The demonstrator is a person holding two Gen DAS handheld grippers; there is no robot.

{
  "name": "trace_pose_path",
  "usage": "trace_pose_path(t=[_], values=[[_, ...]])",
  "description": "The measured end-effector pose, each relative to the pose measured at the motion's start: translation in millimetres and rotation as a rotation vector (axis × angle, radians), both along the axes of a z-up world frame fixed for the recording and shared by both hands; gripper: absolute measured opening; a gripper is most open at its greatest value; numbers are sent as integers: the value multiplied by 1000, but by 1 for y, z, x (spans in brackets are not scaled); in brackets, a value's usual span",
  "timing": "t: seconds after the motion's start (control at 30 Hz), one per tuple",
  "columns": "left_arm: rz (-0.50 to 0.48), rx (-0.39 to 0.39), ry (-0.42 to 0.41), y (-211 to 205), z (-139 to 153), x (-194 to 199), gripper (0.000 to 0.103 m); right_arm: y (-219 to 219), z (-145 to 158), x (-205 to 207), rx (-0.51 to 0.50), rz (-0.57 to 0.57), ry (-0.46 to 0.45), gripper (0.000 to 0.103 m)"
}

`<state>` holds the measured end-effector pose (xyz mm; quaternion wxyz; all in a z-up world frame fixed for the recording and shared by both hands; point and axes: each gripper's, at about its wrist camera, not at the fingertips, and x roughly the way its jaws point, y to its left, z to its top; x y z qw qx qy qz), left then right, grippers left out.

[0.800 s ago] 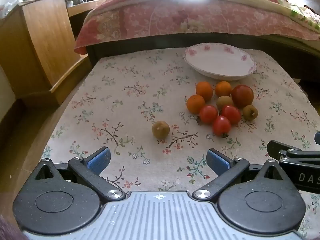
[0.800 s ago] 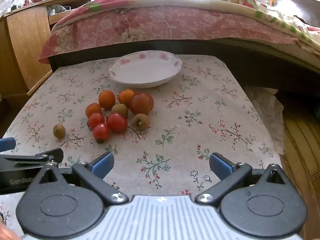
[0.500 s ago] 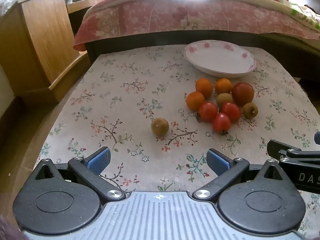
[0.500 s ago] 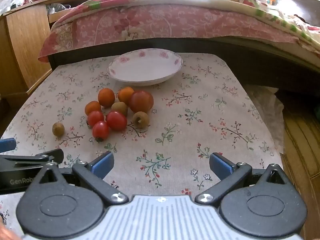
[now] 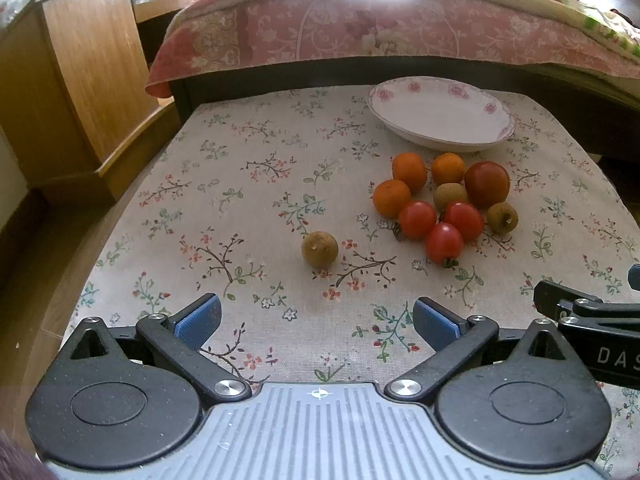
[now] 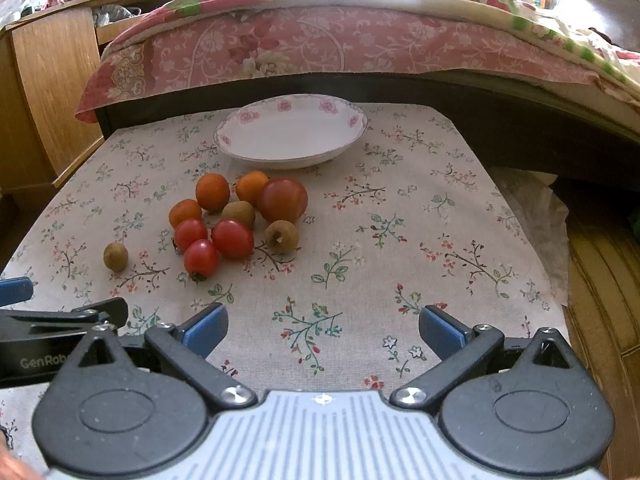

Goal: Organize fruits

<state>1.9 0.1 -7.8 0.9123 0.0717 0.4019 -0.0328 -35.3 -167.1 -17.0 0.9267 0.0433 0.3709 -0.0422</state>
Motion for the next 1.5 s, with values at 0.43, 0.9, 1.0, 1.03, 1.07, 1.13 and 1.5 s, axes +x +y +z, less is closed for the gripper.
trace_pose_path(t=[0.43, 0.9, 1.0, 1.03, 1.07, 1.13, 1.5], values=[[4, -4, 12, -1, -2, 1, 103, 0, 0, 1, 0, 0, 2, 103], [4, -5, 15, 0, -3, 1, 102, 0, -2, 1, 2, 0, 6, 103], [4, -5, 16, 0, -3, 2, 102, 1, -2, 1, 2, 0, 6, 103], [4, -5, 16, 1, -3, 2, 102, 0, -2, 1, 2, 0, 7, 103], [4, -5, 16, 1, -3, 2, 102, 0, -2, 1, 3, 0, 7, 103], [4, -5, 16, 1, -3, 2, 102, 0, -2, 1, 3, 0, 7, 103], [4, -6, 17, 1, -3, 2, 102, 1, -4, 2, 12, 6, 14, 101]])
